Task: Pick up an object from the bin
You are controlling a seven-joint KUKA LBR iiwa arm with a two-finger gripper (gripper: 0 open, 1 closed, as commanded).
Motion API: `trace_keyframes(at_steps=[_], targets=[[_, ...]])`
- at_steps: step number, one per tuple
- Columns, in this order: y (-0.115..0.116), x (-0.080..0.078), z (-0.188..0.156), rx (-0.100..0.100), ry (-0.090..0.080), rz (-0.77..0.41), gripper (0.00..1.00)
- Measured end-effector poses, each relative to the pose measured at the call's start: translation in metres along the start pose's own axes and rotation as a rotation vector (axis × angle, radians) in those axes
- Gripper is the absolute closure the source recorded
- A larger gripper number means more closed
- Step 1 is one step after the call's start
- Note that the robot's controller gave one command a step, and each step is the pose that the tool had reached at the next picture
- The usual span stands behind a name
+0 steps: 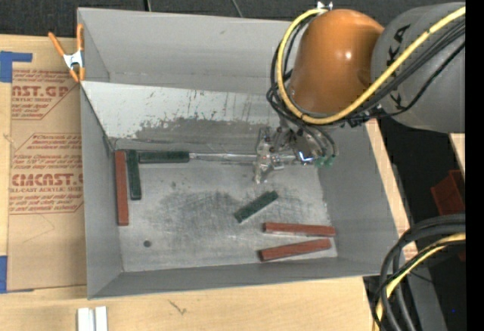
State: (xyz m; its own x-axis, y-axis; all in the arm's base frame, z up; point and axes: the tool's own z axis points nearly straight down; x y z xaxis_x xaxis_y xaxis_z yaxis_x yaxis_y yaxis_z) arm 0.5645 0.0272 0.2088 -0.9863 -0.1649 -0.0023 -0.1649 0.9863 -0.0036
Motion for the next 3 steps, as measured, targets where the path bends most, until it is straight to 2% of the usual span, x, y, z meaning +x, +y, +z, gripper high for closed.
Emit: trace_keyframes(at_steps=[1, 2, 3], targets=[[0.044, -0.003, 0.078, -0.005, 0.001, -0.002, 0.00], [0.044, -0.003, 0.077, -0.005, 0.001, -0.001, 0.00], [-0.037, 0.069, 0.134, -0.003, -0.009, -0.077, 1.00]])
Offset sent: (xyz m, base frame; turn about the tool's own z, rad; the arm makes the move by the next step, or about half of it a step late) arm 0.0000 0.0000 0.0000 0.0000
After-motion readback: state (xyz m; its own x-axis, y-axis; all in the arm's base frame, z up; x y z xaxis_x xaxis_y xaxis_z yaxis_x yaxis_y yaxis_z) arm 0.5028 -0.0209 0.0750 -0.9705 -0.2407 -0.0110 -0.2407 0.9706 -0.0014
